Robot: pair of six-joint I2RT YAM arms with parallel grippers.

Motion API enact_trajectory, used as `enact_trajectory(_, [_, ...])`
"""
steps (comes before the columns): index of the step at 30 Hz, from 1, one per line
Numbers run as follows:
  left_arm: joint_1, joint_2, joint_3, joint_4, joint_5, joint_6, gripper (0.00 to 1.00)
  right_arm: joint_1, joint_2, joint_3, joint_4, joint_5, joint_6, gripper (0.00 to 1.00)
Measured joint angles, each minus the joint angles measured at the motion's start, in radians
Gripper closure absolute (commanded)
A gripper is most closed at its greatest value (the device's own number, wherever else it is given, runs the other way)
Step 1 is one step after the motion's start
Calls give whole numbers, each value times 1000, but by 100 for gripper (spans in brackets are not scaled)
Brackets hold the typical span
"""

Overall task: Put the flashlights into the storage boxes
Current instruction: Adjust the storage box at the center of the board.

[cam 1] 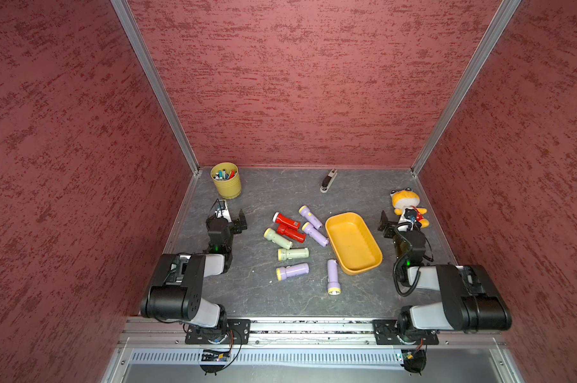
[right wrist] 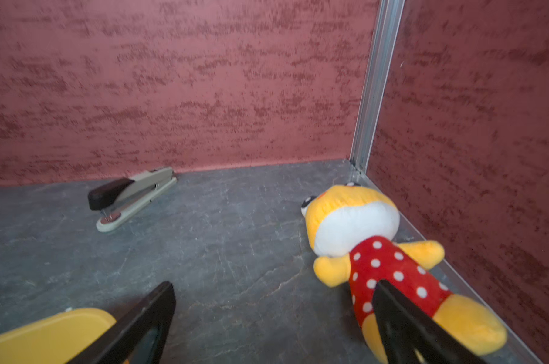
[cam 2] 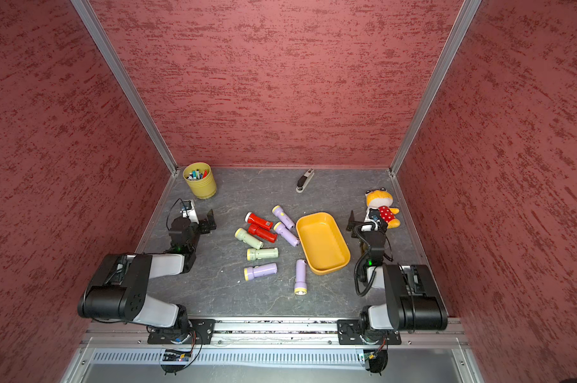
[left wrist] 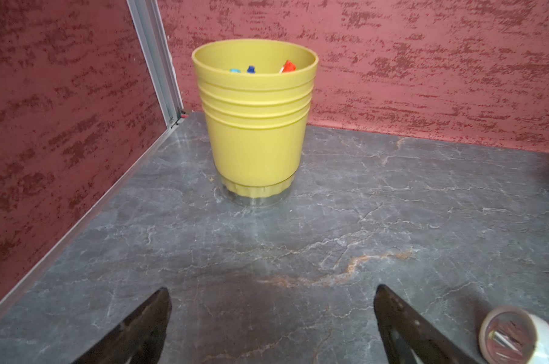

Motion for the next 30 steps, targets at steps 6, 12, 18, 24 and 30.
enact_trajectory(6, [-43, -177, 113, -167, 18, -10, 1, 0, -212, 113, -262, -23, 41, 1])
enact_trajectory(12, [-107, -217, 225, -283, 108, -69, 0, 2, -250, 342, -608, -91, 148, 1])
enact_trajectory(18, [-243, -137, 332, -359, 168, -84, 1, 80, -199, 470, -893, -161, 219, 1])
enact_trajectory(24, [-337, -29, 399, -400, 172, -93, 1, 266, -109, 513, -1069, -200, 268, 1])
enact_trajectory(30, [-373, 49, 482, -537, 176, -135, 1, 416, 58, 586, -1180, -225, 316, 1])
